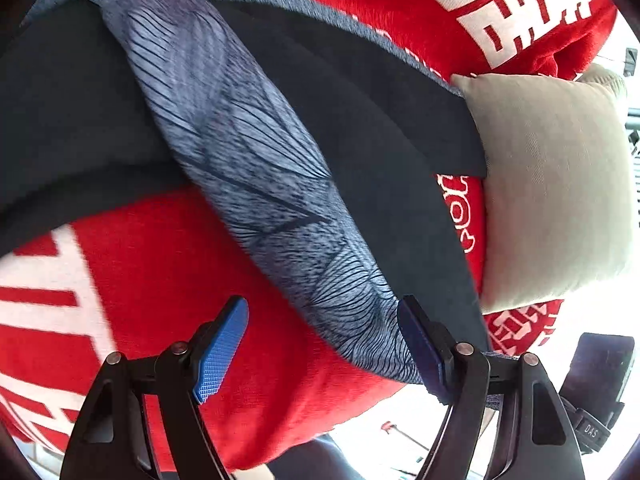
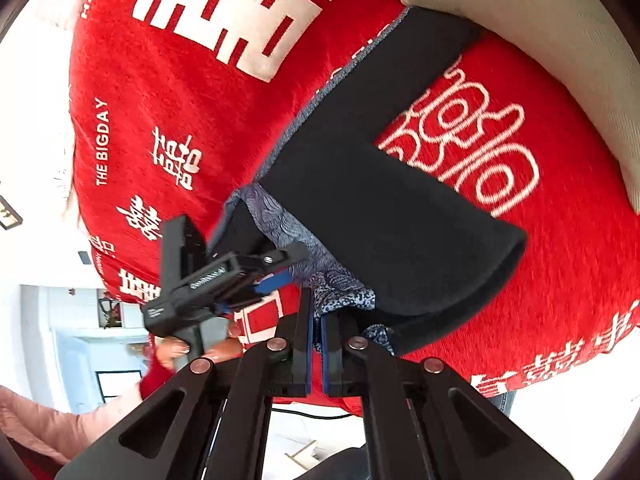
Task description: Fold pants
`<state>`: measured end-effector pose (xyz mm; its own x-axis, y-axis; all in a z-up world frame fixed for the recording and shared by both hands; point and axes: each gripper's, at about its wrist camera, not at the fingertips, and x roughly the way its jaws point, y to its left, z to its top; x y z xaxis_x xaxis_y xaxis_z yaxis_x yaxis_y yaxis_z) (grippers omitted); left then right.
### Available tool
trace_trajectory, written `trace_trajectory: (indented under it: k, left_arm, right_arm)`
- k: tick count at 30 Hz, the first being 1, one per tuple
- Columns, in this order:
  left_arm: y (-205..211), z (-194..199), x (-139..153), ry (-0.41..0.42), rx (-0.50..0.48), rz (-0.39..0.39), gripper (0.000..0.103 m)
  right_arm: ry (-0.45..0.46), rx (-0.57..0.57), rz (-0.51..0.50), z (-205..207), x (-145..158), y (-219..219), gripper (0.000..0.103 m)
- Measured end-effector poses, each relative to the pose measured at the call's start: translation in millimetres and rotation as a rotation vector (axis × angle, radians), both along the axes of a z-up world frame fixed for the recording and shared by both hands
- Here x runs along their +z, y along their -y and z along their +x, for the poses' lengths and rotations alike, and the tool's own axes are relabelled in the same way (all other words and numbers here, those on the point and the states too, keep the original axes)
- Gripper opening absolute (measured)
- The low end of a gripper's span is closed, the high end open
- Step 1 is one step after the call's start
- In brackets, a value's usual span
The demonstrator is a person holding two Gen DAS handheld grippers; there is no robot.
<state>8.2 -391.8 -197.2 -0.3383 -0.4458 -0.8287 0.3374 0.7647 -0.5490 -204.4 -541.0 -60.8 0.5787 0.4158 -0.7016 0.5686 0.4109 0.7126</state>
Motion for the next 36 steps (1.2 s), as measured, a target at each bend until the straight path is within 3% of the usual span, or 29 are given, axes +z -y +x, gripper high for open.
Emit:
trace_trajectory:
  k: [2, 3, 4, 5, 7, 11, 15, 21, 26, 29, 30, 31, 33, 36]
  left_arm:
    - [4.6, -1.4, -1.0, -0.022, 0.008, 0.000, 0.073]
    - [9.6, -1.7, -2.3, -0.034, 0.023, -0.005, 0.064]
    - [10.2, -1.4, -1.5, -0.040, 0.031, -0.008, 0.035]
    - [11.9, -0.4, -0.7, -0.049, 0.037, -0.005, 0.020]
    - [13.1, 3.6, 12.6, -0.023, 0.063, -0.004, 0.012]
    - [36.4, 20.2, 56.4, 0.066, 0.059, -0.040, 0.012]
    - [76.7, 42.4, 82.7, 0.132, 0.027, -0.079, 0.012]
    - [128.7, 80.9, 78.5, 0.231, -0.009, -0.066, 0.013]
    - [147.4, 92.6, 72.8, 0.366, -0.038, 0.040, 0.061]
    - [137.7, 95.4, 79.5, 0.407, -0.040, 0.052, 0.061]
    - [131.2, 96.5, 81.2, 0.423, -0.038, 0.068, 0.061]
    - [126.1, 97.2, 81.2, 0.433, -0.039, 0.083, 0.061]
    - [113.5, 99.1, 78.6, 0.454, -0.043, 0.131, 0.061]
    - [94.8, 102.5, 69.6, 0.462, -0.036, 0.197, 0.061]
  right_arm:
    - [-0.003, 0.006, 0.023, 1.2, -0.1, 9.6, 0.003]
    - [-0.006, 0.013, 0.032, 2.5, -0.2, 13.3, 0.003]
    - [-0.012, 0.024, 0.040, 5.6, -0.2, 16.5, 0.003]
    - [-0.017, 0.034, 0.045, 9.9, -0.7, 19.1, 0.003]
    - [-0.033, 0.061, 0.032, 19.1, 2.5, 24.7, 0.003]
    - [-0.021, 0.102, -0.044, 44.3, 25.1, 56.2, 0.003]
    - [-0.011, 0.129, -0.149, 78.4, 45.1, 98.2, 0.003]
    - [-0.064, 0.201, -0.330, 148.4, 39.4, 154.6, 0.003]
    - [-0.163, 0.269, -0.447, 198.5, 3.5, 180.1, 0.004]
    - [-0.219, 0.256, -0.451, 211.3, -12.2, 192.3, 0.006]
    - [-0.231, 0.249, -0.448, 213.3, -12.7, 195.2, 0.016]
    - [-0.240, 0.239, -0.457, 214.3, -9.6, 197.9, 0.040]
    - [-0.207, 0.213, -0.468, 212.7, 3.4, 201.2, 0.071]
    - [-0.154, 0.167, -0.585, 207.0, 41.1, 198.1, 0.073]
